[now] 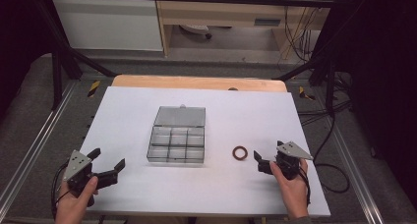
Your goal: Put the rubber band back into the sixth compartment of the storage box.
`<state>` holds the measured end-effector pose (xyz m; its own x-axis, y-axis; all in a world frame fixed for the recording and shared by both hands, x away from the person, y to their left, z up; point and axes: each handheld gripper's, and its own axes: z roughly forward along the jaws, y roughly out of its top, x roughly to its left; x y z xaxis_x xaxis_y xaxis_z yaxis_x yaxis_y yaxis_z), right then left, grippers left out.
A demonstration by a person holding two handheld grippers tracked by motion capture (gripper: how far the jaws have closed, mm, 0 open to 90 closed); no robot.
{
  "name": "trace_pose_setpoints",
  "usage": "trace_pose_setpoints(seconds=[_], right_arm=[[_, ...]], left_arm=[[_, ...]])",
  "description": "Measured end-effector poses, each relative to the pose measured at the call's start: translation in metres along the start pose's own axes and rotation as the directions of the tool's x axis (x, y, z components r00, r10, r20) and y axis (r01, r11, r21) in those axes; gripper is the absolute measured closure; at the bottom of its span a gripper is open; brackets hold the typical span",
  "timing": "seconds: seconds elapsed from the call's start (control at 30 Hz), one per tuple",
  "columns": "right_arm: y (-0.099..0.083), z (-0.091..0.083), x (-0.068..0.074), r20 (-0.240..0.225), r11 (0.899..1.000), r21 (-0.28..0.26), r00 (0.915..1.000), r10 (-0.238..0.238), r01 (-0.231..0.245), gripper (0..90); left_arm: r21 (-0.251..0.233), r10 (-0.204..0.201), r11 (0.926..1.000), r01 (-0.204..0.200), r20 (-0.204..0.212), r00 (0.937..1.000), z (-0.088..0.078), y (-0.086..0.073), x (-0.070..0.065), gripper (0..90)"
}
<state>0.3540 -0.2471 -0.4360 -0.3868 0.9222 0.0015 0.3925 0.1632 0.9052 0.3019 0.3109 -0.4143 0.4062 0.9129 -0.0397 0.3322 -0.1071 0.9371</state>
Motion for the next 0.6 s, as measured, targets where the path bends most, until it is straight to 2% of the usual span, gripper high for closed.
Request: trace_pose_setpoints(seconds=[0.37,0.53,0.6], right_arm=[[0.012,-0.003,0.006,-0.011,1.0,0.011,0.9999,-0.01,0.01,4.6],[0.026,0.001,0.011,-0.013,0.999,0.023,0.999,-0.042,0.042,4.5],[0.037,0.01,0.013,-0.017,0.997,0.026,0.9974,-0.07,0.07,4.5]], left_arm=[[0.015,0.018,0.9997,-0.019,0.009,0.9998,0.001,0.0,-0.001,4.7],[0.017,0.02,0.9997,-0.02,0.005,0.9998,0.001,-0.001,0.0,4.6],[0.015,0.018,0.9997,-0.018,0.003,0.9998,0.001,-0.001,0.0,4.6]])
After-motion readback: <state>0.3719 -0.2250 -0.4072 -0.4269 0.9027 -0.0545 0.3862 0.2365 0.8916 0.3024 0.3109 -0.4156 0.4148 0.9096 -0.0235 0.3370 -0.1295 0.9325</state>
